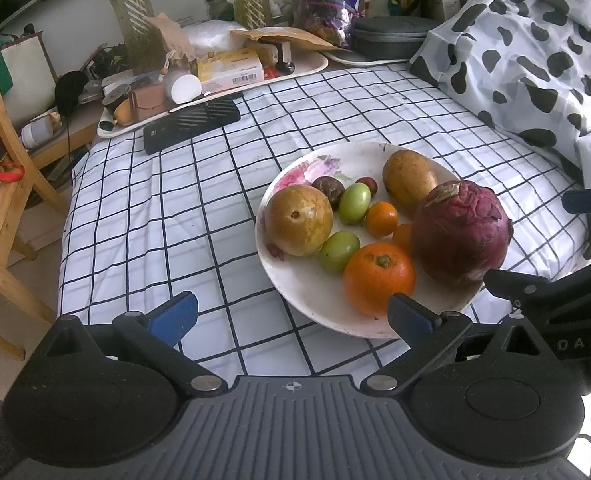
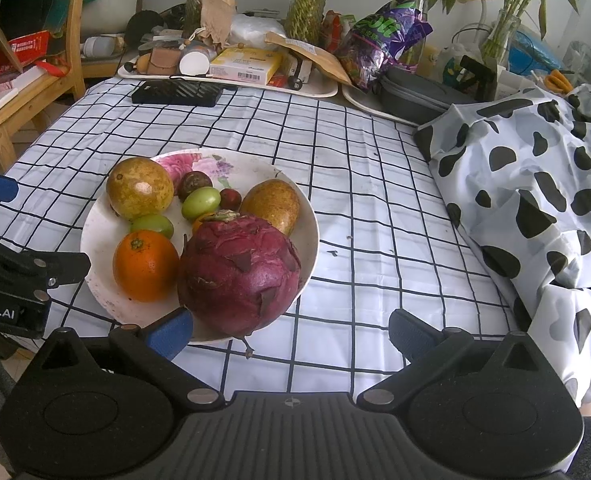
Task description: Organize fruits
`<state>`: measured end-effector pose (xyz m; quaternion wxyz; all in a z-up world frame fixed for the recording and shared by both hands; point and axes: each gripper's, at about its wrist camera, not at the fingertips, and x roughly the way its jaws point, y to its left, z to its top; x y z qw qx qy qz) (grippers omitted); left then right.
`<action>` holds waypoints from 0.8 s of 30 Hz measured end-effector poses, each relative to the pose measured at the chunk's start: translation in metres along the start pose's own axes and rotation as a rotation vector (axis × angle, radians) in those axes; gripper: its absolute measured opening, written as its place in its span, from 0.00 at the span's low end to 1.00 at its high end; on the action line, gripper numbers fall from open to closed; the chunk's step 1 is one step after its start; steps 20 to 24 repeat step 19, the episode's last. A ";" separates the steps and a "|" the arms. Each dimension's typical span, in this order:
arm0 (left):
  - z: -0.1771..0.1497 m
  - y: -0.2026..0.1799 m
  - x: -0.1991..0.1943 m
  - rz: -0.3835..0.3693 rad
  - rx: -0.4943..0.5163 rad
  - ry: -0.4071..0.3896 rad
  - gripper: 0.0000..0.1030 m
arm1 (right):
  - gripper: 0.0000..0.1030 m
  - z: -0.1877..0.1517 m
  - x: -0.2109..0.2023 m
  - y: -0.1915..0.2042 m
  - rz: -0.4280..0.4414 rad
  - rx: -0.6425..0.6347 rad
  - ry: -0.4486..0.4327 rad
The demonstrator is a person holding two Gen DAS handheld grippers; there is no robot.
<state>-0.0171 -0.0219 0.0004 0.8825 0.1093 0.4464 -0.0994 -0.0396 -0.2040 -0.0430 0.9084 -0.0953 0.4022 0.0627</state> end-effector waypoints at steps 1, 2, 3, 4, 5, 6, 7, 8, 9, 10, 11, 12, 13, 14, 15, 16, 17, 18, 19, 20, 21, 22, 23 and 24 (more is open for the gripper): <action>0.000 0.000 0.000 0.001 0.000 0.000 1.00 | 1.00 0.000 0.000 -0.001 0.001 0.001 0.000; 0.000 0.000 0.000 0.001 0.000 0.001 1.00 | 1.00 0.000 0.000 0.000 -0.001 0.000 0.000; 0.000 0.000 0.000 0.000 0.000 0.001 1.00 | 1.00 0.000 0.000 0.000 -0.003 -0.001 0.000; 0.000 0.000 0.000 0.000 0.001 0.001 1.00 | 1.00 0.000 0.000 0.000 -0.005 -0.001 0.001; 0.000 0.000 0.000 0.001 0.001 0.001 1.00 | 1.00 0.000 0.000 0.000 -0.007 -0.002 0.002; 0.000 0.000 0.000 0.000 0.001 0.001 1.00 | 1.00 0.000 0.001 0.000 -0.009 -0.003 0.003; 0.000 0.001 0.000 0.000 0.002 0.001 1.00 | 1.00 0.000 0.001 0.000 -0.011 -0.004 0.004; 0.000 0.001 0.000 0.000 0.002 0.001 1.00 | 1.00 0.000 0.001 0.001 -0.013 -0.005 0.005; -0.001 0.001 0.000 -0.001 0.003 0.001 1.00 | 1.00 0.000 0.001 0.001 -0.015 -0.006 0.006; -0.001 0.001 0.000 -0.001 0.004 0.002 1.00 | 1.00 0.000 0.001 0.001 -0.014 -0.005 0.005; -0.001 0.001 0.001 -0.001 0.006 0.002 1.00 | 1.00 0.000 0.001 0.001 -0.014 -0.005 0.005; -0.001 0.001 0.001 -0.001 0.007 0.002 1.00 | 1.00 0.000 0.001 0.001 -0.014 -0.006 0.005; -0.002 0.000 0.001 0.001 0.010 0.003 1.00 | 1.00 0.000 0.001 0.001 -0.014 -0.006 0.005; -0.002 0.000 0.001 0.002 0.011 0.003 1.00 | 1.00 0.000 0.001 0.001 -0.015 -0.006 0.006; -0.002 0.000 0.001 0.004 0.012 0.002 1.00 | 1.00 0.000 0.001 0.000 -0.015 -0.006 0.006; -0.002 0.000 0.000 0.005 0.011 -0.001 1.00 | 1.00 0.000 0.001 0.001 -0.015 -0.006 0.006; -0.002 0.000 -0.001 0.004 0.010 -0.008 1.00 | 1.00 0.000 0.001 0.001 -0.015 -0.006 0.005; -0.002 0.000 -0.002 0.000 0.007 -0.013 1.00 | 1.00 0.000 0.001 0.001 -0.015 -0.006 0.005; -0.001 0.000 -0.002 -0.005 0.005 -0.015 1.00 | 1.00 0.000 0.001 0.001 -0.015 -0.006 0.005; -0.001 0.000 -0.002 -0.005 0.005 -0.015 1.00 | 1.00 0.000 0.001 0.001 -0.015 -0.006 0.005; -0.001 0.000 -0.002 -0.005 0.005 -0.015 1.00 | 1.00 0.000 0.001 0.001 -0.015 -0.006 0.005; -0.001 0.000 -0.002 -0.005 0.005 -0.015 1.00 | 1.00 0.000 0.001 0.001 -0.015 -0.006 0.005; -0.001 0.000 -0.002 -0.005 0.005 -0.015 1.00 | 1.00 0.000 0.001 0.001 -0.015 -0.006 0.005; -0.001 0.000 -0.002 -0.005 0.005 -0.015 1.00 | 1.00 0.000 0.001 0.001 -0.015 -0.006 0.005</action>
